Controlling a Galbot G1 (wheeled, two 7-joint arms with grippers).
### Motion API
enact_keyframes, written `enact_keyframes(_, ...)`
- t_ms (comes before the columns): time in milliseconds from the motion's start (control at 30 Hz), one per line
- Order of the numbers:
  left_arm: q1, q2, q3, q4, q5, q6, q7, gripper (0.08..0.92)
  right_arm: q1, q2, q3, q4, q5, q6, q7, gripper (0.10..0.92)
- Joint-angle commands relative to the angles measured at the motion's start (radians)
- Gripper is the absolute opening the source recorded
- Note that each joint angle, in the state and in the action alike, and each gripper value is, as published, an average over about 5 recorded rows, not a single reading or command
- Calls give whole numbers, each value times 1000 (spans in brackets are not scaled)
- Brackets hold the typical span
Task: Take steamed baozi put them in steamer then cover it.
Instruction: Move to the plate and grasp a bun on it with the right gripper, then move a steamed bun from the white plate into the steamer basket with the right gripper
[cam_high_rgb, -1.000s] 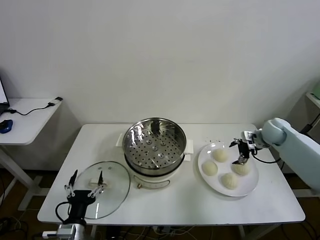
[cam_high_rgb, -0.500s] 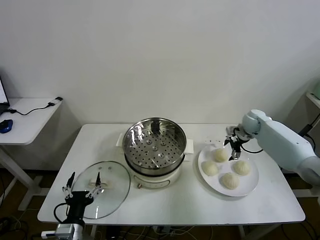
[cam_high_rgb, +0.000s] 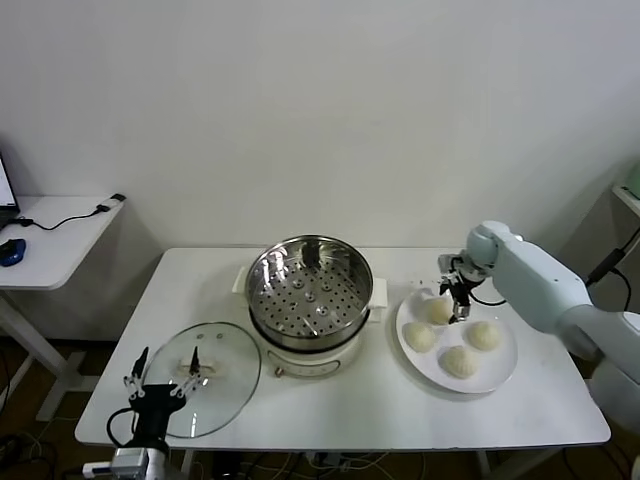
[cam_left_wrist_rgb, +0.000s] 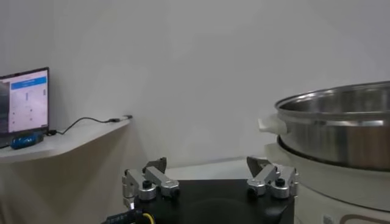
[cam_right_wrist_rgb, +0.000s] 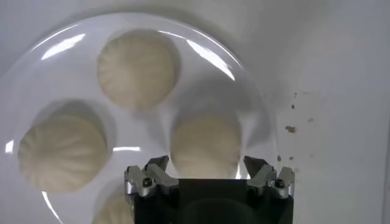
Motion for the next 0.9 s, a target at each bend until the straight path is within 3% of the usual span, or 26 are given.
enact_keyframes(33, 3, -1, -1, 4, 0, 0, -3, 823, 4, 33, 21, -51, -14, 21, -13, 783)
enact_keyframes(467, 14, 1, -2, 0, 2, -4, -6, 823, 21, 14, 25, -27, -2, 44, -39, 682)
enact_keyframes(900, 37, 3, 3, -15, 2, -8, -6, 823, 383, -57, -315, 275, 248, 170, -140, 687)
